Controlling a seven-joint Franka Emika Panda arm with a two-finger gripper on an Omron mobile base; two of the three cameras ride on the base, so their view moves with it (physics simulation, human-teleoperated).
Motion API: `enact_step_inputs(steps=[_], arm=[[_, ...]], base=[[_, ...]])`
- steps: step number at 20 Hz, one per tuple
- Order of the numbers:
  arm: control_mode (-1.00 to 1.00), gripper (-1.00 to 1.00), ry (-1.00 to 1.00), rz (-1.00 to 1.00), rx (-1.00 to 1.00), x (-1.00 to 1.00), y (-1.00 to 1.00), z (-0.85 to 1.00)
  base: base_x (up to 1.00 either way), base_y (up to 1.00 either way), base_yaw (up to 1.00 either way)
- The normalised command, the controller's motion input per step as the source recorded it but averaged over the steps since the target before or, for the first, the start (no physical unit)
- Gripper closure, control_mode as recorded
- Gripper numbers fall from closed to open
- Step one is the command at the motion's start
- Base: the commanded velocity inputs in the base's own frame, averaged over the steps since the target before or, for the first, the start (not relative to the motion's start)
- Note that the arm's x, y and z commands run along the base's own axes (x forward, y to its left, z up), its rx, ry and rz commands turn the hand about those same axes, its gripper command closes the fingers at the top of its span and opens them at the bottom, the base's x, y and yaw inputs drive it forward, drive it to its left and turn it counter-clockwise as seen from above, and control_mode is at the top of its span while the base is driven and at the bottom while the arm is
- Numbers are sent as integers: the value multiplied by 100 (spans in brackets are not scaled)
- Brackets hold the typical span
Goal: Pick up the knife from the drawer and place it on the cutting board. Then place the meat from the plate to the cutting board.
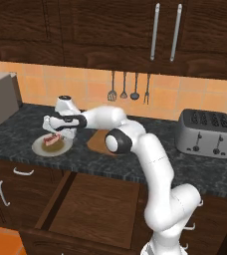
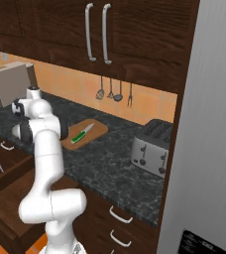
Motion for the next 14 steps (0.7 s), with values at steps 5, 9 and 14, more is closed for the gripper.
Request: enact_step_inputs(steps=[5,9,14], arm=[[-100,100,-12,0,0,-97,-43,6],[-100,100,-22,3,0,-100,-94,0],[-100,100,-26,1,0,-52,-100,18]], base=[[0,0,0],[0,0,0],[0,0,0]])
